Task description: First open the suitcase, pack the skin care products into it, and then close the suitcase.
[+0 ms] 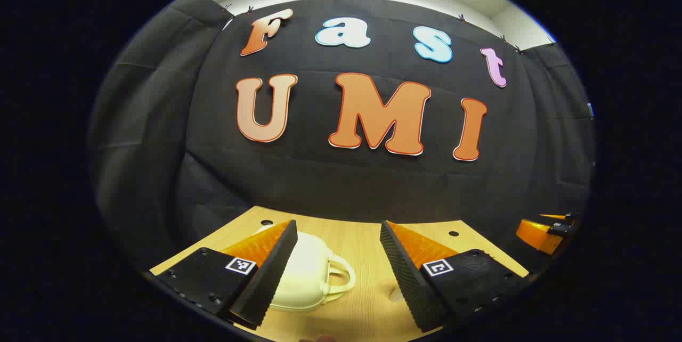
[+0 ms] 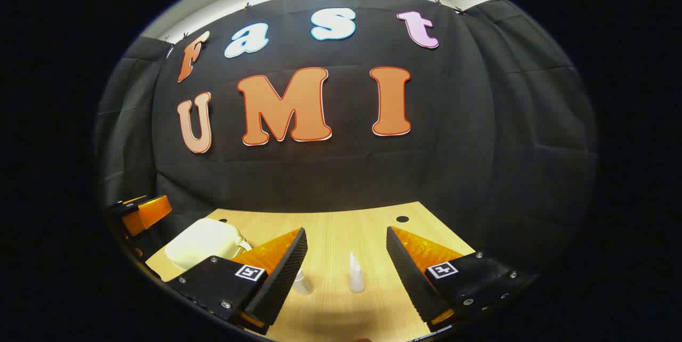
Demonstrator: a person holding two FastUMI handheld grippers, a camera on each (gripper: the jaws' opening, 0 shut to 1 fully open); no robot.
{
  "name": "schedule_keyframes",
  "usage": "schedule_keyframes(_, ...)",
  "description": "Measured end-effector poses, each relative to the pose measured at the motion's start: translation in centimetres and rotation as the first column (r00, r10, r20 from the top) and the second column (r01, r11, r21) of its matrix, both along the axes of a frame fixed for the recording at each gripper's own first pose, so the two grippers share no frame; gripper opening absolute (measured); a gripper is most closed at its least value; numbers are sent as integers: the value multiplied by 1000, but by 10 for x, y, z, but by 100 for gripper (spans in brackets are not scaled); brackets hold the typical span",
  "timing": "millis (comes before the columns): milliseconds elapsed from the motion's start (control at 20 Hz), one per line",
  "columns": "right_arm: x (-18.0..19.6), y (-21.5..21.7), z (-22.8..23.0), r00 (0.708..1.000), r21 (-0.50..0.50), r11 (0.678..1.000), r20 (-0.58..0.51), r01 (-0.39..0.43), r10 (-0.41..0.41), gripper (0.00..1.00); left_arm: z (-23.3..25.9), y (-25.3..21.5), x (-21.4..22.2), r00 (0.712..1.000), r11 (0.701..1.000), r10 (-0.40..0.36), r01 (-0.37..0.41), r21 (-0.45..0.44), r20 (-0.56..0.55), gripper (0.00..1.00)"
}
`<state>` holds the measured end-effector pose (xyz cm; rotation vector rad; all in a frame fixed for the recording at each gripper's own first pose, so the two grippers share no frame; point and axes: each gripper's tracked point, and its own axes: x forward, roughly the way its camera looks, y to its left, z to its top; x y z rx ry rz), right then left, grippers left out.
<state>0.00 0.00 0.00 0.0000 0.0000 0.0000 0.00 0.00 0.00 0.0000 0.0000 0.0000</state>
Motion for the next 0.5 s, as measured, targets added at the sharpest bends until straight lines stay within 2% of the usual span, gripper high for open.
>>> schedule_keyframes(100,6,-2,0,999,-23,999,8,31,-31,95,3,1,17,1000,999,10,-9,39,-9,98)
schedule_keyframes(250,16,3,-2,999,-71,997,7,34,-34,95,9,1,31,1000,999,13,-13,50,5,98)
schedule_keyframes(500,30,2,-7,999,-63,997,-6,37,-37,95,-1,0,45,1000,998,5,-5,63,-10,98)
